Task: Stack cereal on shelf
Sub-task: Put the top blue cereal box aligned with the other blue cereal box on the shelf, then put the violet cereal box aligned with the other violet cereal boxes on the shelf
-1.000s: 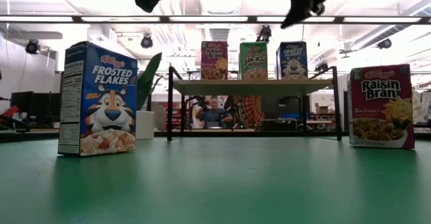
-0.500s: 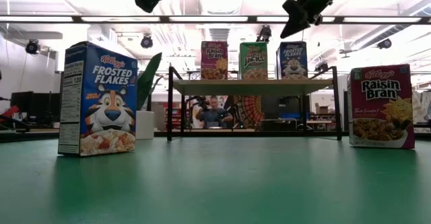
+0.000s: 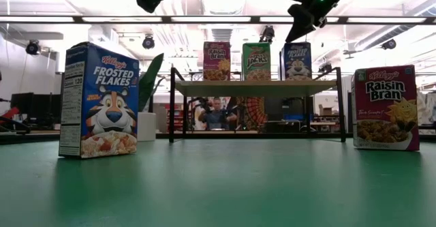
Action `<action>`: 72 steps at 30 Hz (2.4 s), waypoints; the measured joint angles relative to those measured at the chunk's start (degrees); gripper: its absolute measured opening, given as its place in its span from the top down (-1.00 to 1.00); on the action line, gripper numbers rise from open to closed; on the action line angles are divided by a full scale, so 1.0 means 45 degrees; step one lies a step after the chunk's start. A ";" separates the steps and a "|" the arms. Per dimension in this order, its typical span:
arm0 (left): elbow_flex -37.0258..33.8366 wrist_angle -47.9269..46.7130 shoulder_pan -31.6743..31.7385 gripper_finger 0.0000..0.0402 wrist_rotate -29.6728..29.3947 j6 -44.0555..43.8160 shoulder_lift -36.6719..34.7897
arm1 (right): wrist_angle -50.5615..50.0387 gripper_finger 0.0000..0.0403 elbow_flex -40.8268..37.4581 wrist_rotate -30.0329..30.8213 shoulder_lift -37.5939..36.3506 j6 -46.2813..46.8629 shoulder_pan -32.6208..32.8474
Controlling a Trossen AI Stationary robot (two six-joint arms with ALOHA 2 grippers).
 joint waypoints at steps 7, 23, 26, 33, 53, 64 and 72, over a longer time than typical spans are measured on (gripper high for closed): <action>0.0000 0.0006 -0.0001 1.00 0.0000 0.0001 0.0000 | 0.0090 0.86 0.0002 0.0000 -0.0016 -0.0162 0.0006; 0.0000 0.0010 0.0003 1.00 0.0000 0.0062 0.0000 | -0.0742 0.86 0.1381 -0.1877 -0.0601 0.0825 0.1154; 0.0000 0.0007 0.0003 1.00 0.0000 -0.0012 0.0000 | -0.0753 0.86 0.1075 -0.2333 -0.1134 0.1175 0.1999; 0.0000 0.0011 0.0000 1.00 0.0000 -0.0370 0.0000 | 0.0031 0.86 -0.0679 -0.2337 -0.2220 0.2430 0.4476; -0.0002 -0.0660 -0.0208 1.00 0.0039 -0.2756 0.0000 | 0.5175 0.86 -0.3387 -0.2328 0.0554 0.2985 0.7924; -0.0005 -0.0839 -0.0925 1.00 0.0029 -0.2929 0.0000 | 0.0250 0.86 -0.0758 -0.2345 0.2504 0.4405 0.8924; -0.0005 -0.0839 -0.0920 1.00 0.0019 -0.2908 0.0000 | -0.7076 0.86 0.0837 -0.2385 0.2898 0.7856 0.9817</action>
